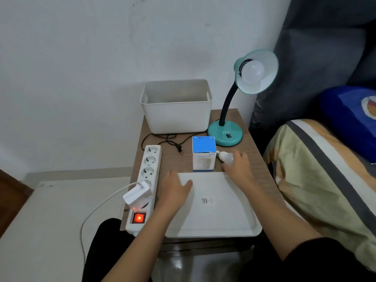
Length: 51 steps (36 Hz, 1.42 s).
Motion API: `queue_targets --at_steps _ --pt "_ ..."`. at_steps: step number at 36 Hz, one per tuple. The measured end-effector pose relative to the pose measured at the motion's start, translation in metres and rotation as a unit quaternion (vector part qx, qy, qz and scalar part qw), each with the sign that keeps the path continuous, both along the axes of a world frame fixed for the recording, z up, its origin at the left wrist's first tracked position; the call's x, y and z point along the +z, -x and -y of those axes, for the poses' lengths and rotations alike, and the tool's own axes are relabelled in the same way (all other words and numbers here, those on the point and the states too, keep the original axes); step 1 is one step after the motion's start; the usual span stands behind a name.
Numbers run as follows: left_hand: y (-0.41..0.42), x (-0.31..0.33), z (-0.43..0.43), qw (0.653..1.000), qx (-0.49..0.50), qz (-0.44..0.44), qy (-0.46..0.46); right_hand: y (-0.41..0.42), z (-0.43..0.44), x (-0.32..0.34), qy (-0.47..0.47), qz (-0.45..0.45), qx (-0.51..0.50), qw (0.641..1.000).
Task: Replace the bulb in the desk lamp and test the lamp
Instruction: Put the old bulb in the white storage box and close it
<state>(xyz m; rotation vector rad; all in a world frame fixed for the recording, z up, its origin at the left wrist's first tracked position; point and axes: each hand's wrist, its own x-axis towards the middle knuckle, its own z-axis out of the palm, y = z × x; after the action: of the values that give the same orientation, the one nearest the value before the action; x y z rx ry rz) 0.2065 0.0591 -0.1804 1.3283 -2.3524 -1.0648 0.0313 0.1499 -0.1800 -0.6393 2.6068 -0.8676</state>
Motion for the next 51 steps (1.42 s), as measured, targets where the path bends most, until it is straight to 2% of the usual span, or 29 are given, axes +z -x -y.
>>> queue_targets --at_steps 3,9,16,21,31,37,42,51 --pt "0.013 0.013 0.004 1.0 -0.01 -0.018 0.006 0.002 0.0 0.004 0.013 -0.009 -0.009 1.0" --pt "0.029 0.048 0.027 0.999 -0.041 -0.01 0.03 0.01 -0.003 0.045 0.058 -0.121 0.003 0.991" --pt "0.04 0.099 0.076 0.989 -0.107 0.056 0.086 0.004 0.023 0.106 0.112 -0.195 0.063 0.972" --pt "0.056 0.136 0.113 0.984 -0.13 0.084 0.091 0.01 0.064 0.141 0.122 -0.201 0.102 0.967" --pt "0.112 0.175 0.194 0.983 -0.121 0.091 0.107 0.058 0.158 0.164 0.14 -0.118 0.112 0.977" --pt "0.148 0.161 0.231 0.978 -0.129 0.127 0.103 0.089 0.208 0.148 0.085 -0.036 0.111 0.99" --pt "0.167 0.14 0.254 0.971 -0.141 0.165 0.101 0.102 0.231 0.131 0.019 -0.009 0.136 0.99" --pt "0.18 0.113 0.269 0.964 -0.147 0.21 0.074 0.113 0.247 0.113 -0.012 0.029 0.138 0.99"
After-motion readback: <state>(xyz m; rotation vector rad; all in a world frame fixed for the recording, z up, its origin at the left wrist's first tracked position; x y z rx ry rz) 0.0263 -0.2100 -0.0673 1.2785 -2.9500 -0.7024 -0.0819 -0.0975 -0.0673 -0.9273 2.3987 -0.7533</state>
